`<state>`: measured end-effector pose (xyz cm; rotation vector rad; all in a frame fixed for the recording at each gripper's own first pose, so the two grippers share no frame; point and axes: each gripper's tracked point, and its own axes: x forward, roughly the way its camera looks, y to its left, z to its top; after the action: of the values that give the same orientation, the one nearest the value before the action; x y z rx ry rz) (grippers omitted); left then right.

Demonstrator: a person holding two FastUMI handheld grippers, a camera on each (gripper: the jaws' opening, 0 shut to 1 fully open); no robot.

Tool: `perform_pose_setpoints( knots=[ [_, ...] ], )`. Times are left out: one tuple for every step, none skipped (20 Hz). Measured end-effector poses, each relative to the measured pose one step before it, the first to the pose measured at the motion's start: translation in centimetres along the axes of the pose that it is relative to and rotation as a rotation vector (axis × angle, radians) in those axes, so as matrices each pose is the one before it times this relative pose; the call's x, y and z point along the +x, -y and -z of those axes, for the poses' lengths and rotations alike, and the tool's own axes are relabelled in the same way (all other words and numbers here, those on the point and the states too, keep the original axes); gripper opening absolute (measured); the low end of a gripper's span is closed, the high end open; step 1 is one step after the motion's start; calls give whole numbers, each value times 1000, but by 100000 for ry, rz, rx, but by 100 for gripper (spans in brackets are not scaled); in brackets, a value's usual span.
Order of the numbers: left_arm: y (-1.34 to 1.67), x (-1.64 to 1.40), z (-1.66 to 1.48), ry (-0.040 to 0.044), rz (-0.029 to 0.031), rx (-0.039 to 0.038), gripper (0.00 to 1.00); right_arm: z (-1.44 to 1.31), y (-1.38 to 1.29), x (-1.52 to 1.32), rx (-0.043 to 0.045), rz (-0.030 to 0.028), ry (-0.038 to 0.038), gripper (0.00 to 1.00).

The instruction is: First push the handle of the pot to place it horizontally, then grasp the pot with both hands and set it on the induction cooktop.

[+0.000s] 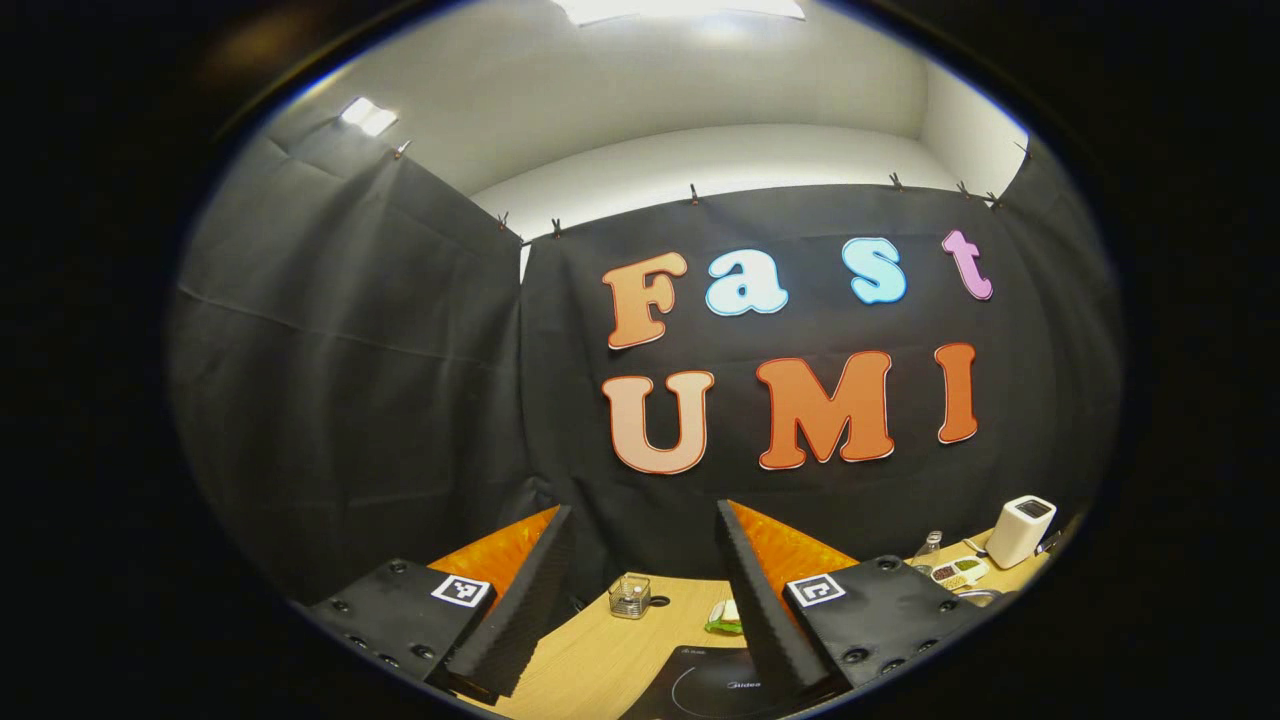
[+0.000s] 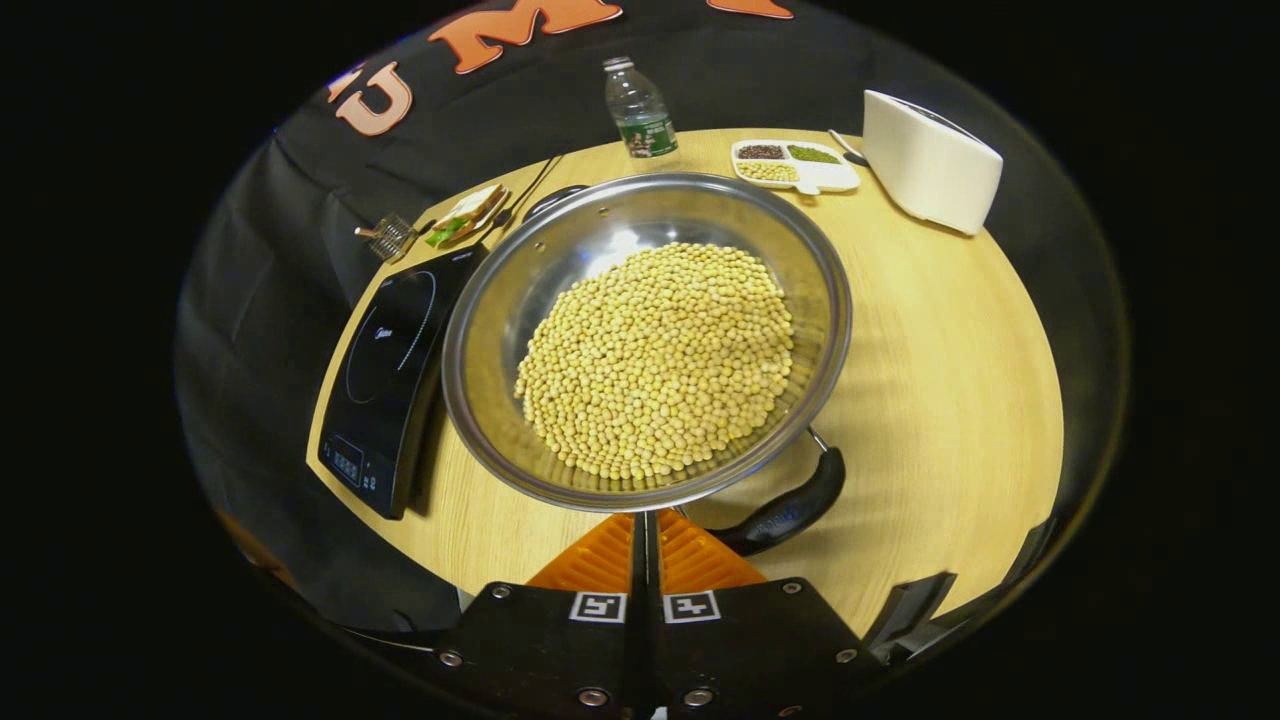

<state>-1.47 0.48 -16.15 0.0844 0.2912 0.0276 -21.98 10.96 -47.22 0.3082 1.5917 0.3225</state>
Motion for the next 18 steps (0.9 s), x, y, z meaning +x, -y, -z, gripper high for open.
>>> perform_pose_setpoints(
  knots=[
    [117, 57, -102, -5, -5, -32, 94, -261, 578, 1, 366, 979, 166, 0],
    [66, -77, -78, 54, 160, 30, 92, -191, 616, -80, 503, 1126, 217, 0],
    [-102, -84, -5, 316, -67, -251, 94, -290, 454, 46, 129, 968, 188, 0],
    [53, 40, -42, 135, 44, -90, 93, -171, 467, 70, 165, 983, -59, 0],
    [61, -47, -15, 137, 16, -103, 94, -257, 460, -19, -435, 840, -201, 0],
    [-102, 29, 27, 3, 9, -167, 92, -240, 428, 74, -2, 913, -68, 0],
    [5, -7, 10, -50, -25, -218, 93, -372, 415, 61, -275, 919, -3, 0],
    [-118, 17, 126, -192, -193, -16, 94, -172, 360, 95, -269, 816, -19, 0],
    [-83, -30, 158, -271, -233, 218, 94, -363, 380, 84, -187, 704, 19, 0],
    [-116, 2, 96, -152, -271, 179, 92, -281, 473, 113, -61, 748, -152, 0],
    [-124, 90, 49, -288, -331, 75, 92, -435, 505, 16, -19, 769, -56, 0],
    [-14, 100, 163, -484, -201, 98, 94, -414, 478, 202, 333, 1315, 218, 0],
    [33, 85, 120, -348, -229, 103, 94, -485, 492, 152, 78, 1093, 207, 0],
    [45, -64, 147, -297, 162, -13, 92, -236, 465, 90, 547, 939, 154, 0],
    [43, 118, 80, -394, 203, 2, 91, -355, 255, 124, 247, 498, -105, 0],
    [25, 71, 47, -118, 104, 45, 94, -231, 260, 68, -203, 489, 10, 0],
    [-40, -38, 182, -265, -133, 374, 91, -378, 284, 179, 39, 848, 319, 0],
    [49, 47, 55, -229, 21, 171, 93, -245, 243, 207, -245, 755, 349, 0]
  ],
)
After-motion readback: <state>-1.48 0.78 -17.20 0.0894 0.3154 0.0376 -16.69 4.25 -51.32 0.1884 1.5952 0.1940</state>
